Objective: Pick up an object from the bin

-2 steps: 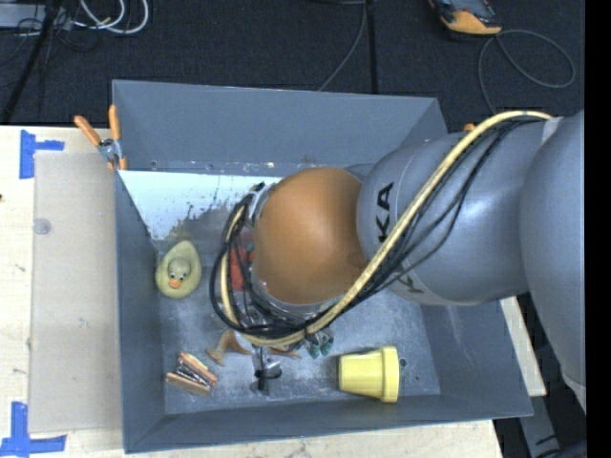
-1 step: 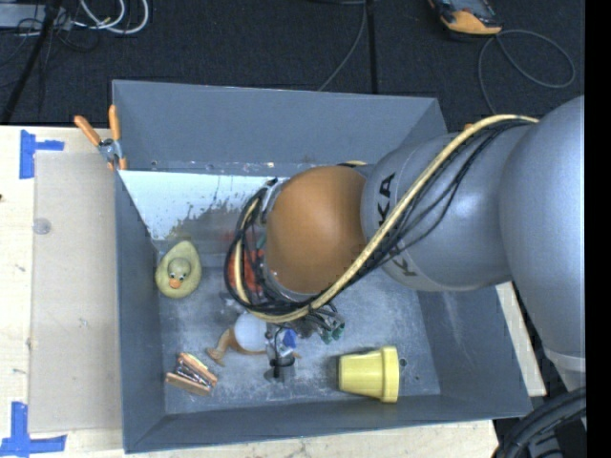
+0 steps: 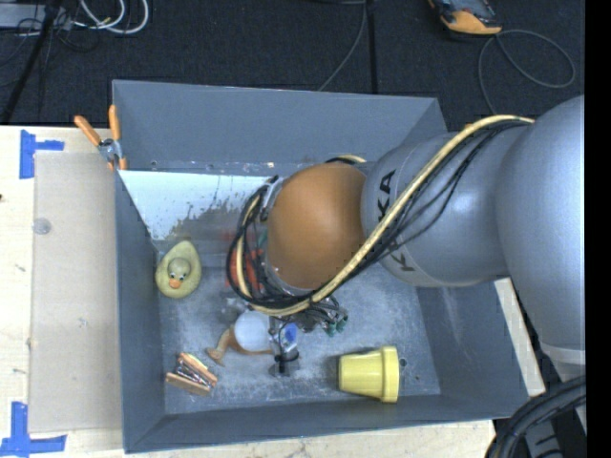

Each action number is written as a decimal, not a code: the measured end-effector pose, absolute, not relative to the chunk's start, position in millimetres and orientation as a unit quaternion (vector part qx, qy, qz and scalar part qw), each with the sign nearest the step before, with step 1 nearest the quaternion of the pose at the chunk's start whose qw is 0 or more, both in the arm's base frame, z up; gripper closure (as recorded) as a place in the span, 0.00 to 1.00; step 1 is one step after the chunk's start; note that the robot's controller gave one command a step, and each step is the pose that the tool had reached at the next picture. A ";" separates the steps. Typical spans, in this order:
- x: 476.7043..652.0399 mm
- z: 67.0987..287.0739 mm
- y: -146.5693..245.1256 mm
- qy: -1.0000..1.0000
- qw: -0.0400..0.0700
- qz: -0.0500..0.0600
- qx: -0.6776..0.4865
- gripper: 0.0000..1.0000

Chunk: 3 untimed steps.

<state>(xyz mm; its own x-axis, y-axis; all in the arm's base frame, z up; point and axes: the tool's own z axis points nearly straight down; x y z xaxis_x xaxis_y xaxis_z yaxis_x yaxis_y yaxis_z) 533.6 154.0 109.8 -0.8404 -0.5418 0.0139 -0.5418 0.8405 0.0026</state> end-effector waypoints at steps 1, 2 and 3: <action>546.0 100.6 156.8 -0.960 0.004 -0.002 0.280 0.00; 554.7 90.0 155.9 -0.978 0.006 0.000 0.207 0.00; 573.4 89.7 154.1 -0.963 0.006 -0.001 0.270 0.00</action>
Offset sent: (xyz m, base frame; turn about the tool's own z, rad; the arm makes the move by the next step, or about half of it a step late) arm 0.0375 0.0032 -0.0390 -0.0726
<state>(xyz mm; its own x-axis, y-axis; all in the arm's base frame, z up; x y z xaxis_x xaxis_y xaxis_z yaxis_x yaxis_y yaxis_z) 573.4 154.1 89.7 -0.8543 -0.5196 0.0107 -0.5196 0.8544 0.0055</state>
